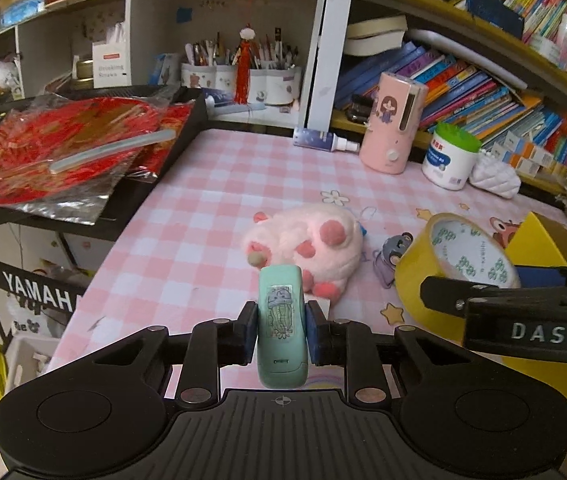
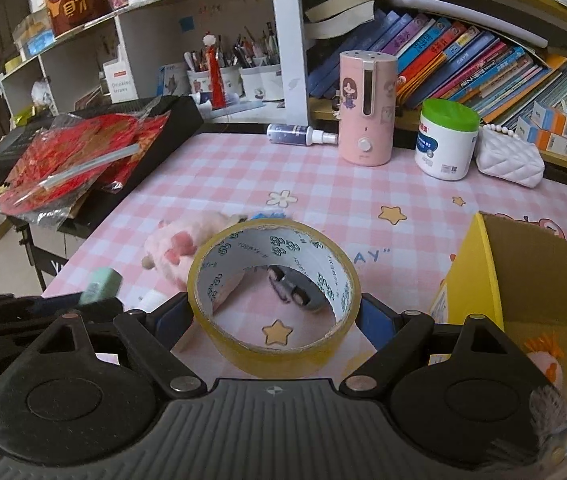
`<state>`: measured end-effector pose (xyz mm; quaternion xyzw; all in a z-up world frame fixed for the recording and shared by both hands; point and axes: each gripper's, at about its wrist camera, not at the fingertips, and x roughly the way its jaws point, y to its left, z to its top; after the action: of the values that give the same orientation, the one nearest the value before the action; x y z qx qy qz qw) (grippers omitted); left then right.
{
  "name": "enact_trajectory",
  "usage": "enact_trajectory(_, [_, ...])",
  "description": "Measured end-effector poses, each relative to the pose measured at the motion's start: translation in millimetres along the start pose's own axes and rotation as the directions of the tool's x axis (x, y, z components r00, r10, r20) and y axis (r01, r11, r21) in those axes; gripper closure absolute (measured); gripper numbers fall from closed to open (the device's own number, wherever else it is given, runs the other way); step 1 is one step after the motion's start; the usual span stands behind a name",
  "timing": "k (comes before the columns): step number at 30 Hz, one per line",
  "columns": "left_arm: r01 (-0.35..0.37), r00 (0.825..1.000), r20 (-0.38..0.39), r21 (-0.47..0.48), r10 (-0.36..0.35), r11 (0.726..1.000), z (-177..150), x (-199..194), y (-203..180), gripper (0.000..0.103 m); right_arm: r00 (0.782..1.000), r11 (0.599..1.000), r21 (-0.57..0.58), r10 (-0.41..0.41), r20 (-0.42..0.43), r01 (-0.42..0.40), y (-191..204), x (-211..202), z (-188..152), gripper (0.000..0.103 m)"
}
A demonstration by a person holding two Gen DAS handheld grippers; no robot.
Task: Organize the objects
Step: 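Lift the tape roll and stapler with both grippers toward the yellow box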
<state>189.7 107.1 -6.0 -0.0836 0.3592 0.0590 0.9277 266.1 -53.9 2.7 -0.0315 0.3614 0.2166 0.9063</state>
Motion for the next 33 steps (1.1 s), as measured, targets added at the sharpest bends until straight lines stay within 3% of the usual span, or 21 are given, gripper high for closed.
enact_trajectory(6, [0.006,1.0,-0.007,-0.001,-0.006,1.0,-19.0,-21.4,7.3,0.08,1.0,1.0,-0.031,0.002,-0.022,-0.003,12.5,-14.6,-19.0,0.016])
enact_trajectory(33, [0.057,0.998,-0.023,0.041,-0.056,0.998,-105.3,-116.9,21.2,0.08,0.996,0.997,0.069,-0.027,-0.09,0.033,55.0,-98.1,-118.0,0.016])
